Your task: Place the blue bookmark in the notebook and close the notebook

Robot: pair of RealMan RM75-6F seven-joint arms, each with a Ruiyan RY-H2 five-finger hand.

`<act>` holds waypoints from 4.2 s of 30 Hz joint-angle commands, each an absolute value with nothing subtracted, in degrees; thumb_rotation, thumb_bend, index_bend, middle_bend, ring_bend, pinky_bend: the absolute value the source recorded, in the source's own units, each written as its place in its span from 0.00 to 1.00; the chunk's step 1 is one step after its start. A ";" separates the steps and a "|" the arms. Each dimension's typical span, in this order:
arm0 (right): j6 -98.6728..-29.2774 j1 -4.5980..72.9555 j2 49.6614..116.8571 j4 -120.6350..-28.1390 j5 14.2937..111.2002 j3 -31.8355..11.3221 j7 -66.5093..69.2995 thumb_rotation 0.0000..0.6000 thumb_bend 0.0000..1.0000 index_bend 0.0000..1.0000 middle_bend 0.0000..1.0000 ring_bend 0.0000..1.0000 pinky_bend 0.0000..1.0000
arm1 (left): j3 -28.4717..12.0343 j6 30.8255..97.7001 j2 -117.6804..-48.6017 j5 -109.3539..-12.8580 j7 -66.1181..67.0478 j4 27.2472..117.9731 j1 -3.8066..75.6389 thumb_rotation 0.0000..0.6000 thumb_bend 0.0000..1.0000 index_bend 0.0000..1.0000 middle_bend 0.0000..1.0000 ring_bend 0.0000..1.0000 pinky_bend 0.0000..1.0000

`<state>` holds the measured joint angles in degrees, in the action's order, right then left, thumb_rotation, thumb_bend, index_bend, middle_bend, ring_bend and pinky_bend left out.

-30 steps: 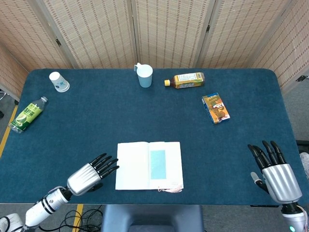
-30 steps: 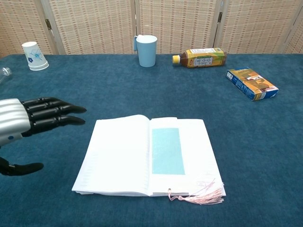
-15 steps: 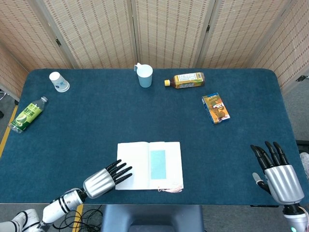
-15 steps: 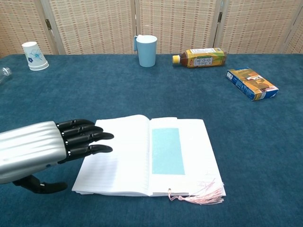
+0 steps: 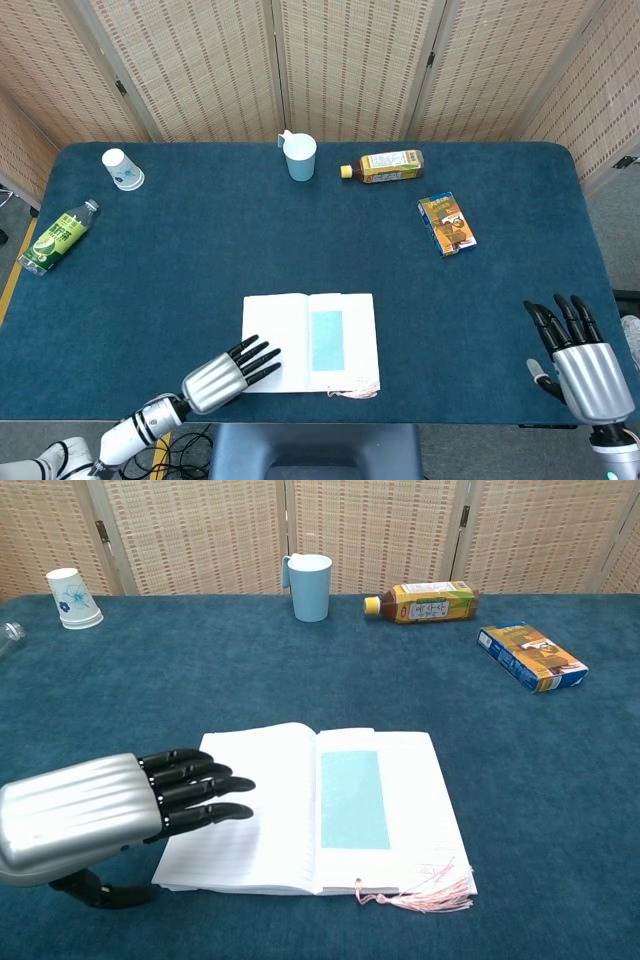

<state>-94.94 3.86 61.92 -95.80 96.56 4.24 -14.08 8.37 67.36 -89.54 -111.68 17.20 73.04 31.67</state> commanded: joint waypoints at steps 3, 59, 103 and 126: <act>-94.79 3.42 61.94 -95.55 96.58 3.71 -13.75 1.00 0.21 0.00 0.19 0.00 0.01 | 8.00 66.90 -90.34 -111.10 17.52 73.29 32.19 1.00 0.26 0.00 0.00 0.00 0.11; -93.72 0.57 61.38 -95.09 97.81 0.73 -11.87 1.00 0.20 0.00 0.19 0.00 0.01 | 6.74 80.08 -99.01 -112.66 5.08 60.66 36.73 1.00 0.57 0.56 0.15 0.01 0.11; -96.85 -2.42 61.50 -91.90 97.59 0.01 -7.45 1.00 0.20 0.00 0.19 0.00 0.01 | -3.06 66.58 -100.92 -104.96 20.69 76.29 46.56 1.00 0.28 0.09 0.00 0.01 0.11; -91.58 0.88 61.03 -87.79 98.95 0.90 -0.14 1.00 0.27 0.00 0.06 0.00 0.01 | -4.46 80.76 -75.34 -77.81 14.89 99.33 23.20 1.00 0.28 0.10 0.00 0.01 0.11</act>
<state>-91.72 0.71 60.97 -87.97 98.78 0.88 -0.33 -4.63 79.26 -76.38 -78.85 15.70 99.00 24.69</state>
